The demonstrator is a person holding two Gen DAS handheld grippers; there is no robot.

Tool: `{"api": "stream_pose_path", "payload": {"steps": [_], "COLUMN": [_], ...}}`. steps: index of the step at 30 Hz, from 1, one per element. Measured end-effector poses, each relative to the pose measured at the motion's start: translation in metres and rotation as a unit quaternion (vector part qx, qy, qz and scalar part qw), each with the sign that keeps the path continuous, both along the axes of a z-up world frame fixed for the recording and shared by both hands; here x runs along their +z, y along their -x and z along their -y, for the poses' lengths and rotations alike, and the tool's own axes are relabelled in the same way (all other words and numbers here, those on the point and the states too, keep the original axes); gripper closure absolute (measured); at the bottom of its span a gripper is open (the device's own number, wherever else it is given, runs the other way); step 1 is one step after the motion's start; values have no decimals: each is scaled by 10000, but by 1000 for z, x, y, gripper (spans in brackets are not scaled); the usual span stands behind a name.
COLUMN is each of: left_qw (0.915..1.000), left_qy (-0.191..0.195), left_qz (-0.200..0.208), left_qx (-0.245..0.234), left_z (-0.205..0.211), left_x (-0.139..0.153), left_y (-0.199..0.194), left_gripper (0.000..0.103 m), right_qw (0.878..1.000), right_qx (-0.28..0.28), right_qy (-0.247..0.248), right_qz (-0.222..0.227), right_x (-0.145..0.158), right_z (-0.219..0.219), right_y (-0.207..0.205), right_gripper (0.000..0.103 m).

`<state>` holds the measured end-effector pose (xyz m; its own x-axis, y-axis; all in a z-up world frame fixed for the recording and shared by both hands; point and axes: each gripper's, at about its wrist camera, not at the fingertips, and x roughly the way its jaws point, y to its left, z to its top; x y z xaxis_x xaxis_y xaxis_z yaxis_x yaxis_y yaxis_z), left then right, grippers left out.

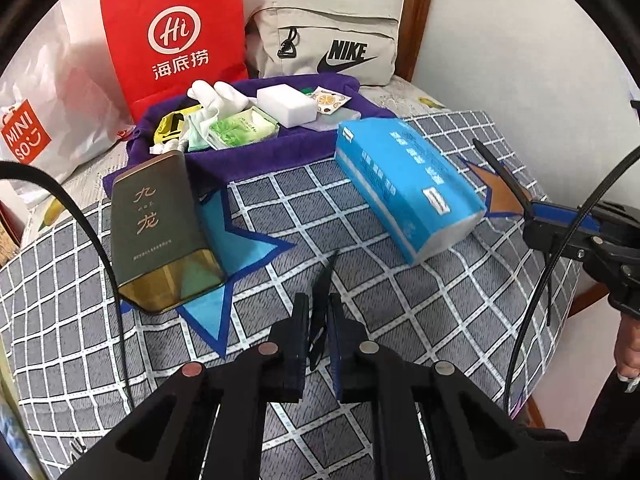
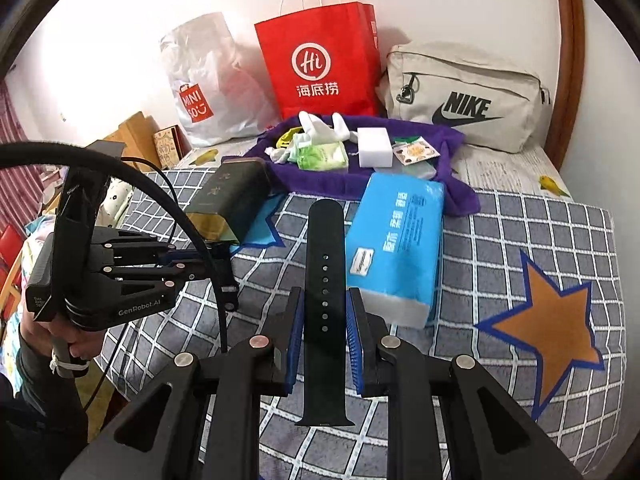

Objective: Organize soft objects
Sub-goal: 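Carry both strap pieces with both tools over the purple towel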

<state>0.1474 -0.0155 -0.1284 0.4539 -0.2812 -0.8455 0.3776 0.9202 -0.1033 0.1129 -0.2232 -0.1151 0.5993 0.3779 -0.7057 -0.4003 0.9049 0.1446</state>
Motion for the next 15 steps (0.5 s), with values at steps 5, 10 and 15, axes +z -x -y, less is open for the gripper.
{"api": "stream_pose_path", "payload": {"steps": [5,10,15], "left_qw": [9999,9994,9981], "left_qy": [72,-176,-536], "left_qz": [-153,-299,-301], "left_qx": [-23,19,-43], "left_z": [0,3,16], "left_x": [-10,-24,-39], "left_y": [-11,-19,-28], "left_gripper": [94,84,52], "right_qw": [10000,9999,9996], "right_qx": [61,73,35], "right_qy": [16,35,59], "right_qz": [-44,-120,-261], "right_x": [0,-5,-12], "right_z": [-2,-2,0], "right_y": [-9,-15,-22], "right_gripper": [82,82,82]}}
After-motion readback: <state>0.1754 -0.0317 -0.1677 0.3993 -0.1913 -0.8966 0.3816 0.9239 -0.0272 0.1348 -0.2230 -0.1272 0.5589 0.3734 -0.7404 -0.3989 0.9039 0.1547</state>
